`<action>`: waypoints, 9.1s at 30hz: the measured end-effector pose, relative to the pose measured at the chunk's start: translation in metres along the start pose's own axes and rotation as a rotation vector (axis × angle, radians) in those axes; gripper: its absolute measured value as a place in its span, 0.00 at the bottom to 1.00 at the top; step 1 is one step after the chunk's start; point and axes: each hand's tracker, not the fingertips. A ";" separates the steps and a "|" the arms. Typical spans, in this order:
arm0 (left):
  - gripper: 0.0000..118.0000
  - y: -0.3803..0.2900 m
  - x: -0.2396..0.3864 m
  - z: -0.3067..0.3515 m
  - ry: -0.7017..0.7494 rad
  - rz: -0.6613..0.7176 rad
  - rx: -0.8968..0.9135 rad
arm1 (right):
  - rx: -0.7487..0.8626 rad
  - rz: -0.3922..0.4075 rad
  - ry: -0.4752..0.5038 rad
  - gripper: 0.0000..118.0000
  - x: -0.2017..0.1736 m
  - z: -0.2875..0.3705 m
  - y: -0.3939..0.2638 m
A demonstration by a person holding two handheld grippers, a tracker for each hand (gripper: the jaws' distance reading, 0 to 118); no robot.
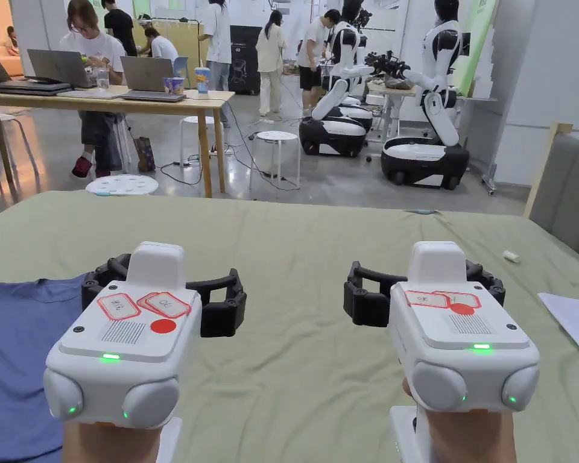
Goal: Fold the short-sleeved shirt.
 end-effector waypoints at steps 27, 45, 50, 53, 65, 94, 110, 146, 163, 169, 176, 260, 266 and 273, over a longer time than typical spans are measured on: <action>0.99 0.002 0.005 0.000 -0.012 -0.012 0.006 | -0.006 0.013 -0.013 1.00 0.003 -0.003 -0.005; 0.99 0.002 0.005 0.003 -0.010 -0.012 0.011 | 0.001 0.012 -0.022 1.00 0.003 0.003 -0.003; 0.99 0.002 0.005 0.004 -0.009 -0.016 0.010 | 0.002 -0.010 -0.021 1.00 0.005 0.004 -0.002; 0.99 0.002 0.004 0.003 -0.008 -0.016 0.011 | -0.001 0.008 -0.025 1.00 0.004 0.002 -0.004; 0.99 0.001 0.005 0.005 -0.008 -0.018 0.008 | -0.001 0.019 -0.017 1.00 0.000 0.000 -0.006; 0.99 -0.001 0.006 0.002 -0.023 -0.023 0.000 | -0.042 0.011 -0.031 1.00 0.006 -0.004 -0.013; 0.99 0.002 0.007 -0.001 -0.024 -0.020 -0.003 | -0.046 0.014 -0.059 1.00 0.009 -0.001 -0.006; 0.00 -0.051 -0.251 0.082 0.575 0.086 -0.215 | -0.089 0.074 0.617 0.00 -0.288 -0.039 0.007; 0.00 -0.163 -0.311 -0.273 0.162 0.282 -0.989 | -0.204 0.154 0.574 0.00 -0.304 -0.157 -0.042; 0.27 -0.165 -0.308 -0.322 0.144 0.290 -0.902 | -0.240 0.163 0.552 0.00 -0.308 -0.187 -0.053; 0.81 -0.195 -0.285 -0.349 0.147 0.277 -0.919 | -0.268 0.168 0.534 0.00 -0.304 -0.203 -0.067; 0.00 -0.091 -0.031 -0.237 -0.084 -0.001 -0.587 | -0.303 0.039 0.086 0.00 0.017 -0.126 -0.074; 0.00 -0.108 -0.040 -0.355 -0.129 0.044 -0.818 | -0.333 0.042 0.072 0.00 0.029 -0.144 -0.089; 0.98 -0.140 -0.041 -0.416 -0.017 -0.050 -0.874 | -0.381 0.029 0.041 0.00 0.048 -0.167 -0.109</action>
